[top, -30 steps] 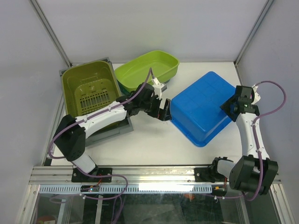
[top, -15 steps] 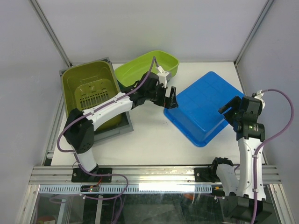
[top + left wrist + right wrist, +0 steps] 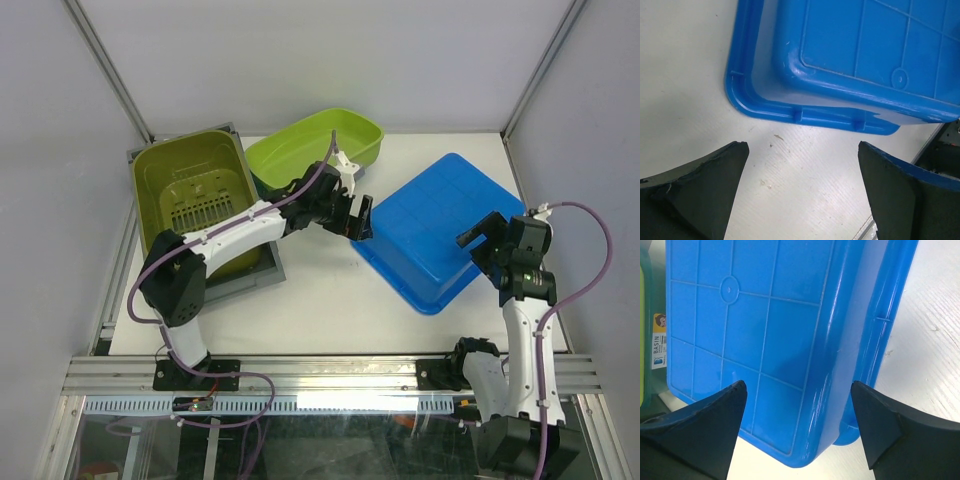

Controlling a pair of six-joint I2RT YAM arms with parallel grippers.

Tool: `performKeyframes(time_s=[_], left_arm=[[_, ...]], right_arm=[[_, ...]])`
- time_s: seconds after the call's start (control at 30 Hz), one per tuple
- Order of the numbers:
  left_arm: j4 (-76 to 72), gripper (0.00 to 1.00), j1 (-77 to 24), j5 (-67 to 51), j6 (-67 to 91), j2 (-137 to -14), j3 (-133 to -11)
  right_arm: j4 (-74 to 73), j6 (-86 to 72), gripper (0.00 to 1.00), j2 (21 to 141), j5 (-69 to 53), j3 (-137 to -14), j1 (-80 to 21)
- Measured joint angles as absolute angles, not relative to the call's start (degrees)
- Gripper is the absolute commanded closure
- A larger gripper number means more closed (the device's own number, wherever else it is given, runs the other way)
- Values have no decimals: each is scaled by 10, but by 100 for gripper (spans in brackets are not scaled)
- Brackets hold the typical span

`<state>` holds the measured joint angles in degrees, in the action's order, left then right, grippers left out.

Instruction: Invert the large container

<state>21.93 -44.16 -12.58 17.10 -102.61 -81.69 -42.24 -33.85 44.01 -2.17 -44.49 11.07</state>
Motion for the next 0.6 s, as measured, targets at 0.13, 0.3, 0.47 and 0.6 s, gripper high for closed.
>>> performKeyframes(time_s=[0.13,0.3,0.47,0.6], left_arm=[[220,1,-435,-123,168,-1012,-807],[220,1,-426,-123,167,-995,-806],[218,1,-419,-125,166,-986,-801],[219,1,-419,-129,167,-985,-795]], right_arm=[[-402,-342,10,439,-17,-426,111],[-373,-348,9,438,-23,-404,111],[-355,-342,9,438,-52,-402,111],[-357,-337,9,443,-57,-403,111]])
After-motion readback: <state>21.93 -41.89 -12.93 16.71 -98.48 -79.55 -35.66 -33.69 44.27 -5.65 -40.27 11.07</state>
